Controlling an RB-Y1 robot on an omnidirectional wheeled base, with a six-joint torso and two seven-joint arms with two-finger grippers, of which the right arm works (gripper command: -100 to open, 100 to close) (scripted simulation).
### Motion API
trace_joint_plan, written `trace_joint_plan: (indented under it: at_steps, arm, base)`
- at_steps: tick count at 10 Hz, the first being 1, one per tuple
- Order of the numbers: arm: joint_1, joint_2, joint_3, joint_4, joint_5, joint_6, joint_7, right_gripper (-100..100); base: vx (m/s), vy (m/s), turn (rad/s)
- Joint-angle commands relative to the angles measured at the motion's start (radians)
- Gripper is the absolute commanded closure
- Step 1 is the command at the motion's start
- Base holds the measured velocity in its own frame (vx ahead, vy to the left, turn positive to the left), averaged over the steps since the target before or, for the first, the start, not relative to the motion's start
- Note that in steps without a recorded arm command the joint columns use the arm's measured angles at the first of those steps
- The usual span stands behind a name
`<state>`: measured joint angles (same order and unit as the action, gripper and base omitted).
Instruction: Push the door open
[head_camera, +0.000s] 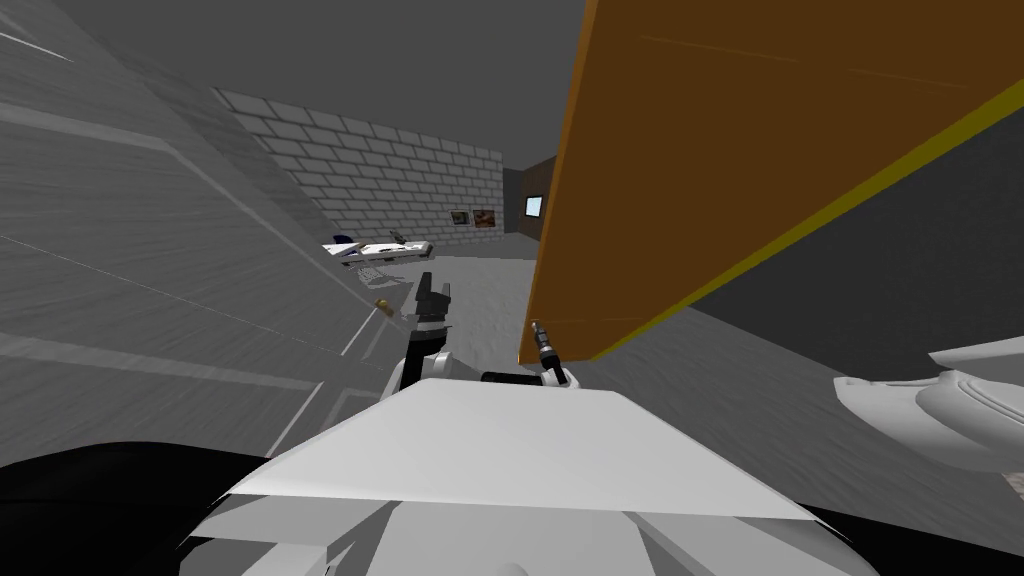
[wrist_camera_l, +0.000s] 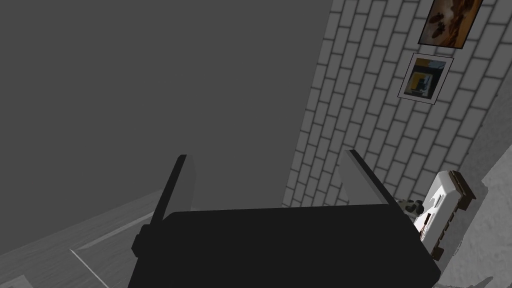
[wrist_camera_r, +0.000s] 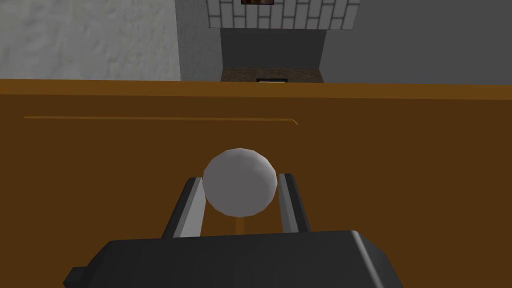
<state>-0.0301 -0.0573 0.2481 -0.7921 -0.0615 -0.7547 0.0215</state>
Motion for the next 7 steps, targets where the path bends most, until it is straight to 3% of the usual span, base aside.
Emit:
trace_joint_plan:
  at_steps: [1, 3, 5, 6, 7]
  arm:
    - [-0.011, -0.016, -0.029, 0.01, -0.013, -0.003, 0.002, 100]
    - [-0.011, -0.016, -0.029, 0.01, -0.013, -0.003, 0.002, 100]
    - [-0.014, -0.022, -0.064, 0.015, -0.028, -0.003, 0.011, 100]
    - [-0.01, -0.017, -0.052, 0.009, -0.026, -0.002, 0.005, -100]
    - [-0.01, -0.017, -0.052, 0.009, -0.026, -0.002, 0.005, -100]
  base:
    - [0.155, 0.103, -0.042]
    - [0.052, 0.016, -0.01]
    - [0.135, 0.069, -0.123]
    - [-0.06, 0.064, -0.073]
    - [-0.185, 0.041, -0.018]
